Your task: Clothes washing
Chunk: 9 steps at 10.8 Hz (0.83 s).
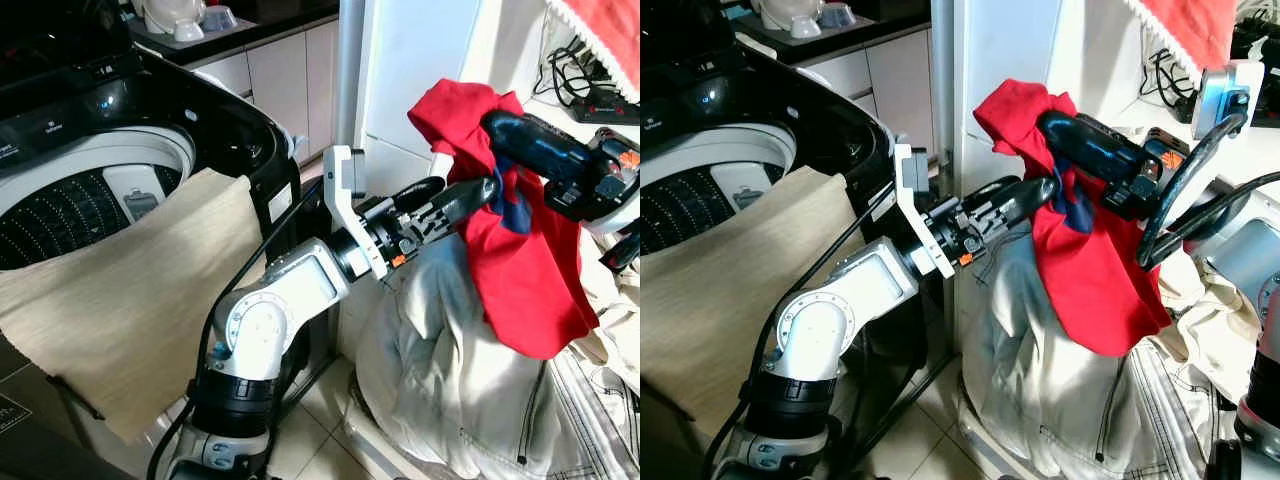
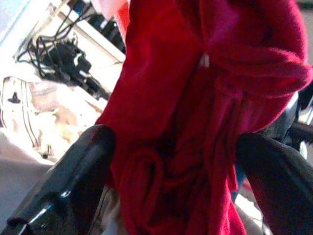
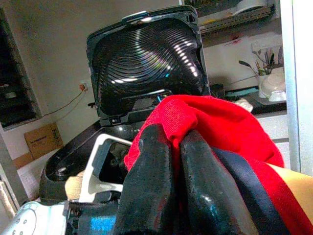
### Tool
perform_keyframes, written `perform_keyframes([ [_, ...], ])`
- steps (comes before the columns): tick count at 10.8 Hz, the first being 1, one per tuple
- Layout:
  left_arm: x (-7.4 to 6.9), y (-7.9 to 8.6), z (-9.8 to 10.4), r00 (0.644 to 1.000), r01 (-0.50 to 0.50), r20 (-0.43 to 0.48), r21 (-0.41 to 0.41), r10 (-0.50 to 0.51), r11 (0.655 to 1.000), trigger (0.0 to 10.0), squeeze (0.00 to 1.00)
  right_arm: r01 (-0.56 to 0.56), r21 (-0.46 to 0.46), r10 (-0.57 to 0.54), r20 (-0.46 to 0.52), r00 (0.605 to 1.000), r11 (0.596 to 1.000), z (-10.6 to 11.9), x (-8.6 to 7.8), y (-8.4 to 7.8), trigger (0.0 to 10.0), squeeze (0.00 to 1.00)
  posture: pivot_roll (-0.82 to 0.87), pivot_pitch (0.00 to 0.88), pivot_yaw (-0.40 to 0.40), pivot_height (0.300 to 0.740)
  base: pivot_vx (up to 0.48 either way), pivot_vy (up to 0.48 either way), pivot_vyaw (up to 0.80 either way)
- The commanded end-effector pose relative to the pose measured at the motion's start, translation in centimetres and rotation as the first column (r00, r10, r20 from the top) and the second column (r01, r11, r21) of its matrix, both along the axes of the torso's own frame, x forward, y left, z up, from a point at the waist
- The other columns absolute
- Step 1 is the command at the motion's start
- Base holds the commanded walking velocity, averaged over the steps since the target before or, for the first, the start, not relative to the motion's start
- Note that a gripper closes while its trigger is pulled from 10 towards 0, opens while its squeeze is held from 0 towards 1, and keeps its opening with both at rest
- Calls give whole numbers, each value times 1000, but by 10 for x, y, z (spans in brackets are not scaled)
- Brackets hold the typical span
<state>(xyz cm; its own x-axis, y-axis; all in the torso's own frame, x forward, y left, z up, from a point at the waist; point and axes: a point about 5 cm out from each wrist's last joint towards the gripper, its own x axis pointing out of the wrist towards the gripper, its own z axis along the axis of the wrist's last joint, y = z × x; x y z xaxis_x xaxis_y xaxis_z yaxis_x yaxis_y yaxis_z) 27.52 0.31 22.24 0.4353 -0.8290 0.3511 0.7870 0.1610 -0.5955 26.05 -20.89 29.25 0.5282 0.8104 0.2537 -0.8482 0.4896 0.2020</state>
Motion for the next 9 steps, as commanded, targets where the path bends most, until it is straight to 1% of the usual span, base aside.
perform_keyframes([
  [1, 2, -1, 6, 1000, -4, 15, -8, 4, 1000, 7922, 208, 0, -20, 1, 33, 999, 1000, 5, -3, 2, 0, 0, -224, 0, 54, 740, 0, 0, 0],
  [2, 3, 0, 5, 1000, -17, 21, -12, 17, 1000, 0, 137, 1, -23, 0, 32, 999, 1000, 4, -3, 1, 0, 0, -224, 0, 54, 740, 0, 0, 0],
  [3, 5, 4, 7, 999, -32, 1, -66, 32, 997, 0, 4, 9, -44, -8, 24, 1000, 999, 2, -2, 1, 0, 0, -224, 0, 54, 740, 0, 0, 0],
  [4, 4, 8, 10, 1000, -17, 2, -107, 17, 994, 0, 0, 7, -43, -6, 23, 1000, 999, 1, -3, 1, 0, 0, -223, 0, 53, 740, 0, 0, 0],
  [6, 1, 9, 9, 1000, 0, 12, -111, 1, 994, 0, 0, 6, -42, -5, 25, 1000, 999, 2, -2, 1, 0, 0, -219, 0, 48, 740, 0, 0, 0],
  [9, -7, 4, 9, 998, 52, 34, -101, -49, 994, 0, 0, 15, -57, -14, 21, 1000, 998, 0, -1, 1, 0, 0, -220, 0, 48, 740, 0, 0, 0],
])
